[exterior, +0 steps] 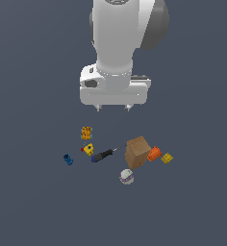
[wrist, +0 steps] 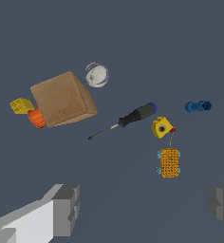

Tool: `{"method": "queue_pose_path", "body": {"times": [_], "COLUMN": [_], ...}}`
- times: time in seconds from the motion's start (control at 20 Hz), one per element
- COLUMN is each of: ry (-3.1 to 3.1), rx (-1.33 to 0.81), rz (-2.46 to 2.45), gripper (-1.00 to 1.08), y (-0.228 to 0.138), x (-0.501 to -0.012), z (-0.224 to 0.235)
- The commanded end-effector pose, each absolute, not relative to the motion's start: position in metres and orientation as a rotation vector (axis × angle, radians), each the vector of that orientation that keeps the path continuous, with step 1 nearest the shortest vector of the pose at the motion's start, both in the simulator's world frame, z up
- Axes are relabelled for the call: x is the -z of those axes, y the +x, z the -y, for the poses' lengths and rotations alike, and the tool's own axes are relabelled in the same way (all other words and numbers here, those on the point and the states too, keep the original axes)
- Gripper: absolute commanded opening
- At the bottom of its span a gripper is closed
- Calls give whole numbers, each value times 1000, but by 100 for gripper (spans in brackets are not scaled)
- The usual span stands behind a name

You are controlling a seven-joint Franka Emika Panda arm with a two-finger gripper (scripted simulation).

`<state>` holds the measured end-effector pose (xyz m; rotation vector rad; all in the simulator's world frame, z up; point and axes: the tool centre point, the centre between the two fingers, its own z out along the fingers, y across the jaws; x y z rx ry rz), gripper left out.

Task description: Pick up a designated object from a clutter of objects.

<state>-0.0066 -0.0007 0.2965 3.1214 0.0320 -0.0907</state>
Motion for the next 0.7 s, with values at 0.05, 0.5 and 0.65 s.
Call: {"method": "queue_pose_path", "body": {"times": [0.05, 0.5, 0.65], "ry": [3121, 3095, 3098], "rx": [92, 160, 157], "rz": [-34, -101, -87], "gripper": [100, 100, 100], "y": [-7, -17, -16], "x": [-296, -285, -284], "z": [1, 2, 1]}}
